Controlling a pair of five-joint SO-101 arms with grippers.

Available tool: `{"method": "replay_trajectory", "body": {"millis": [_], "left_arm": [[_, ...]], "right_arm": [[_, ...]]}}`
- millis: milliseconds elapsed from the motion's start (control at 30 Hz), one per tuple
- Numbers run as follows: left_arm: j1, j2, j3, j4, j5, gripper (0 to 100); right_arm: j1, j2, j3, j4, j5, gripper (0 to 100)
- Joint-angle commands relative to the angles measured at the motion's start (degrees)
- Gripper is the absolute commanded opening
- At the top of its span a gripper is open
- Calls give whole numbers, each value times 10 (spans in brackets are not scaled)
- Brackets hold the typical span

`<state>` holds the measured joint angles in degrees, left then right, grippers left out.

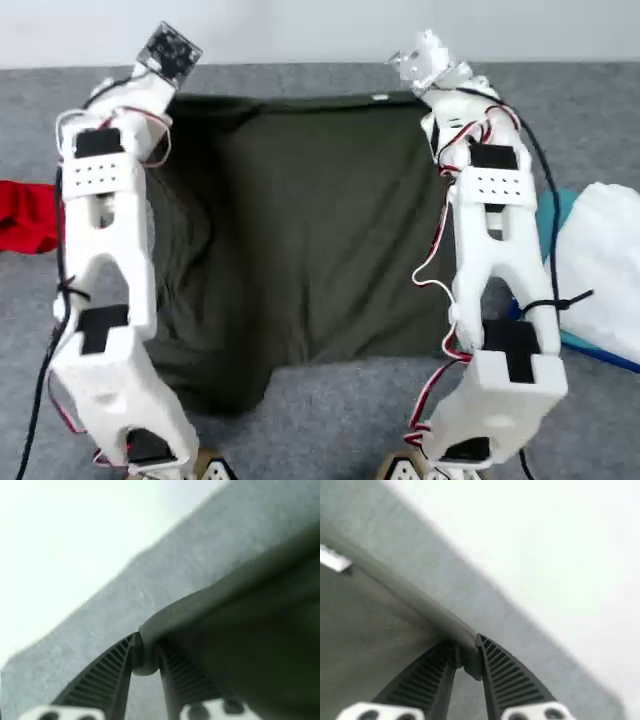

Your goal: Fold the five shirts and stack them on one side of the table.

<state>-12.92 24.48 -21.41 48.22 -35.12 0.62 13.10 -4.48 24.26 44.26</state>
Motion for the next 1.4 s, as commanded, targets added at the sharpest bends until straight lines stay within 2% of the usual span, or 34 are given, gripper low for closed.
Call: {"method": "replay_trajectory", "body": {"millis": [0, 200, 467, 733, 900, 1200, 1267, 1367], "left_arm": [[-8, 55, -138, -16, 8, 6], [-8, 171, -314, 5, 9, 6], [9, 252, -507, 169, 8, 6], [24, 272, -611, 396, 7, 6], [31, 272, -641, 526, 6, 6], [35, 258, -639, 527, 10, 5], [36, 234, -604, 527, 10, 5], [36, 156, -478, 527, 10, 5]], "right_arm": [[1, 12, -43, -53, 33, 10], [14, 72, -99, -106, 50, 10], [11, 112, -142, -97, 50, 10], [5, 81, -143, 65, 49, 10], [-1, 41, -143, 218, 47, 10], [-5, 5, -143, 386, 47, 10], [-5, 0, -143, 419, 47, 10], [-5, -1, -143, 459, 47, 10]]}}
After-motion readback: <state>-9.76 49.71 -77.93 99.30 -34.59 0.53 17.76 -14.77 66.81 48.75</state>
